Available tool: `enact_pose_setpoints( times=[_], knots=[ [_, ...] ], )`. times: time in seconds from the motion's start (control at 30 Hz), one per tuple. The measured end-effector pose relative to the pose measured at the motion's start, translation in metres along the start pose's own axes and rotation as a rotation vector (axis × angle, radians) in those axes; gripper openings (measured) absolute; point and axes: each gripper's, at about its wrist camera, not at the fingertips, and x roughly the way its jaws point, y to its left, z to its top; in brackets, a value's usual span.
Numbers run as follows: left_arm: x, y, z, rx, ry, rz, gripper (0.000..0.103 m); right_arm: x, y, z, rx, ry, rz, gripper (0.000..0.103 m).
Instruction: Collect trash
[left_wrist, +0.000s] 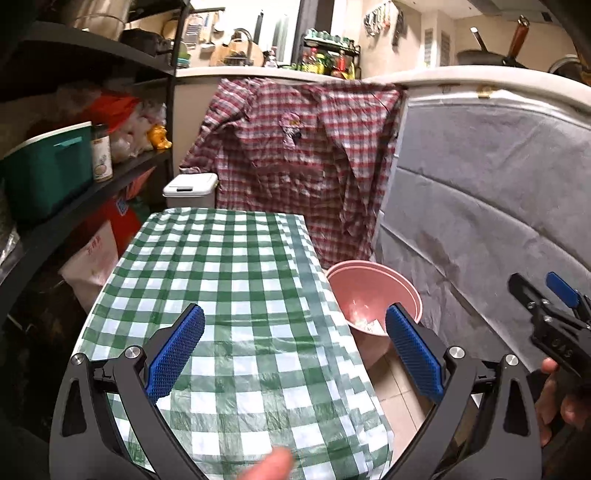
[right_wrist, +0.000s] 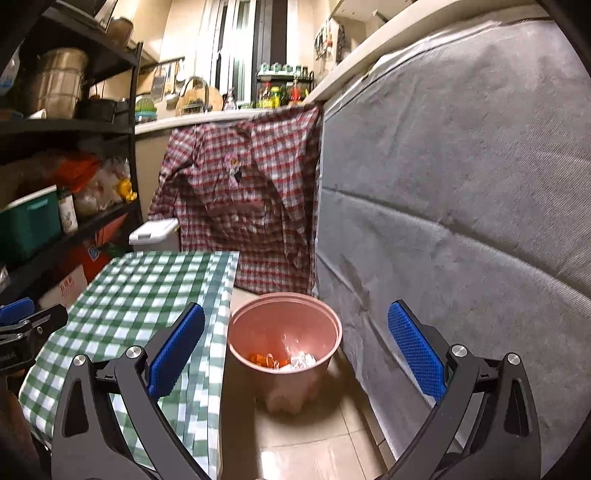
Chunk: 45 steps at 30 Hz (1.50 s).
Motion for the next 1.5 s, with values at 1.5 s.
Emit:
enact_pose_setpoints(
  times=[1.5],
  knots=[
    [0.012,-0.010,-0.007,0.002,0.035,0.031,0.095,0.005,-0.004,-0.004,0.010,0.027,-0.004,0.098]
  ],
)
